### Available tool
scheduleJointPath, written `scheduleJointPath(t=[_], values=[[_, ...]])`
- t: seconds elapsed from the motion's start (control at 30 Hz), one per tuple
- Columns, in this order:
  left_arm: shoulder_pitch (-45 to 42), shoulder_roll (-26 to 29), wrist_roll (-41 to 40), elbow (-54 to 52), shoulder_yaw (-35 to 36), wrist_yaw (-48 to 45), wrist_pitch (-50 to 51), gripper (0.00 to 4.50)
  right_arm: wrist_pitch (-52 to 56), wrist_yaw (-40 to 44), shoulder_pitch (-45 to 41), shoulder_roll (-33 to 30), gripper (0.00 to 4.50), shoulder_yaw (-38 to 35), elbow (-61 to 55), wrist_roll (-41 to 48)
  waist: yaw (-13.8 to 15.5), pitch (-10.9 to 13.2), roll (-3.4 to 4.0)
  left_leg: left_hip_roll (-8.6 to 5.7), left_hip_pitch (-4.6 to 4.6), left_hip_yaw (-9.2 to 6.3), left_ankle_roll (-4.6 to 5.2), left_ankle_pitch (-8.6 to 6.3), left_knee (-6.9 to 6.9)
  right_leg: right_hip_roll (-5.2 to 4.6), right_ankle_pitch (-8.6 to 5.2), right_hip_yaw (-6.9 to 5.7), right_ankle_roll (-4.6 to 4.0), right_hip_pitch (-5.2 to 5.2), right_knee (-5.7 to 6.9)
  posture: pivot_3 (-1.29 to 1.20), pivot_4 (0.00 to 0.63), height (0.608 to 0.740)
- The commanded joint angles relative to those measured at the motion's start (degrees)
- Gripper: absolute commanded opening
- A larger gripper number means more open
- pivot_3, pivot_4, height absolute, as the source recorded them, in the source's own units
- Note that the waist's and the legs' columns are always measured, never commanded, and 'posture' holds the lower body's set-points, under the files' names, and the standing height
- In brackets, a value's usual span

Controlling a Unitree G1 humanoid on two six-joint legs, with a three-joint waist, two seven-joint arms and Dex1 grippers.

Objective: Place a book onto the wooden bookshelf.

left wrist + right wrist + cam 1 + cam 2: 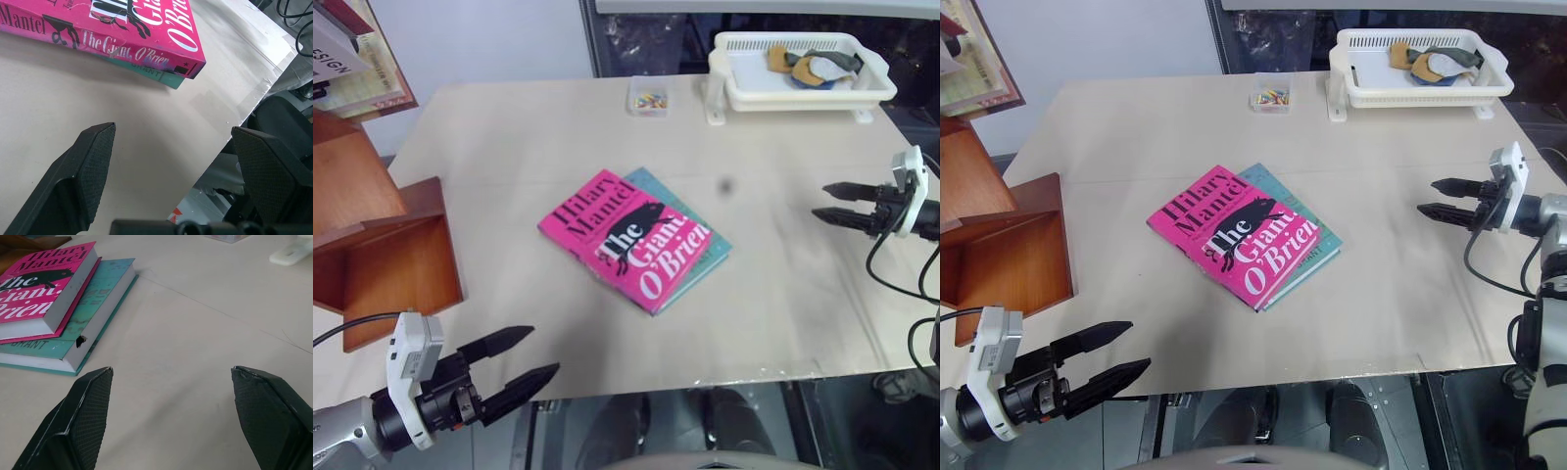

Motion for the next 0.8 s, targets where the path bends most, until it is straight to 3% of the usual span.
scheduleJointPath(t=[0.03, 0.8], values=[[0.7, 0.8, -1.7, -0.6, 2.6, -0.7, 0.4, 4.19, -0.9, 2.2, -2.5, -0.5, 3.93, -0.3, 0.7, -0.7, 0.0, 0.0, 0.0, 0.0, 0.0, 0.0, 0.0, 0.0, 0.0, 0.0, 0.0, 0.0, 0.0, 0.0, 0.0, 0.0, 0.15, 0.74], [-6.1, 3.9, -3.7, -4.2, 0.5, 8.7, 5.9, 4.19, -2.3, 4.4, -2.7, -0.2, 3.93, -1.1, 1.4, -1.8, -0.1, 0.0, 0.01, -0.01, 0.02, 0.02, -0.01, 0.01, 0.01, 0.01, 0.0, -0.02, 0.0, -0.02, 0.07, 0.0, 0.15, 0.74]])
